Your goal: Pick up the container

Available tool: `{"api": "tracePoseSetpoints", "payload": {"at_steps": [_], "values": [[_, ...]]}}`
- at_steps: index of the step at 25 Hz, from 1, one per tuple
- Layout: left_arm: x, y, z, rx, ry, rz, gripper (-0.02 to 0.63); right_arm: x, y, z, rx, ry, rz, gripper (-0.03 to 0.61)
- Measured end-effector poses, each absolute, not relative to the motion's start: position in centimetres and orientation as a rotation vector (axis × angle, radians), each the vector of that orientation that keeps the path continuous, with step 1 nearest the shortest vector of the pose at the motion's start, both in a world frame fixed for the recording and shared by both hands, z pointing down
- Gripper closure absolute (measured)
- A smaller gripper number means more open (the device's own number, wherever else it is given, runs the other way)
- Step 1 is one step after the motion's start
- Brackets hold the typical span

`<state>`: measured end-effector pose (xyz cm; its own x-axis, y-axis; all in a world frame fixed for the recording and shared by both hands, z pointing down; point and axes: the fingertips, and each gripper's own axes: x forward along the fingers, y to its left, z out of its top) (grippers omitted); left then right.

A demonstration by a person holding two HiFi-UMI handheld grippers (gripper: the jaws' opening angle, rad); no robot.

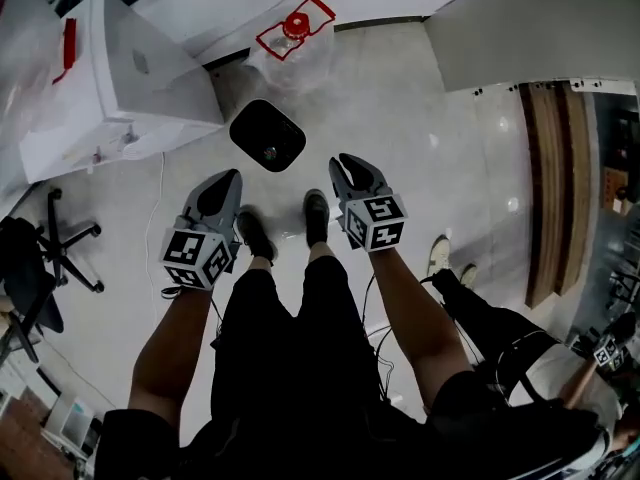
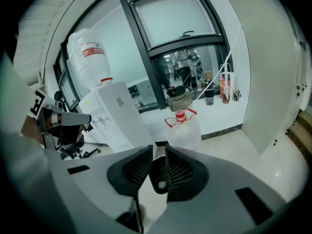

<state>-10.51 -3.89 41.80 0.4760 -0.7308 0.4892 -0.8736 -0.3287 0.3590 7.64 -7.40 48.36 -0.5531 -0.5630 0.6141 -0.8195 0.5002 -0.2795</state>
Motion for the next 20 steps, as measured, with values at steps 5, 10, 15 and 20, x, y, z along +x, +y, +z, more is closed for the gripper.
{"api": "tracePoseSetpoints", "payload": {"at_steps": [5,10,15,20], "values": [[-8.2,-4.9,47.7,2.160,-1.273,0.269,0.606,9.1,-8.1,56.6,1.134,-2.207,0.847,0.495],[-6.6,-5.0,54.1,2.145,-1.260,0.361,0.605,11.3,-7.0,64.6,1.179,-2.084,0.953,0.495],[-5.3,-5.9,60.0,2.077,-1.285,0.379,0.606,12.8,-6.2,71.3,1.238,-1.996,1.062,0.494],[-3.8,-7.1,64.2,2.113,-1.251,0.412,0.606,12.1,-6.5,76.2,1.163,-2.008,1.035,0.489]]}}
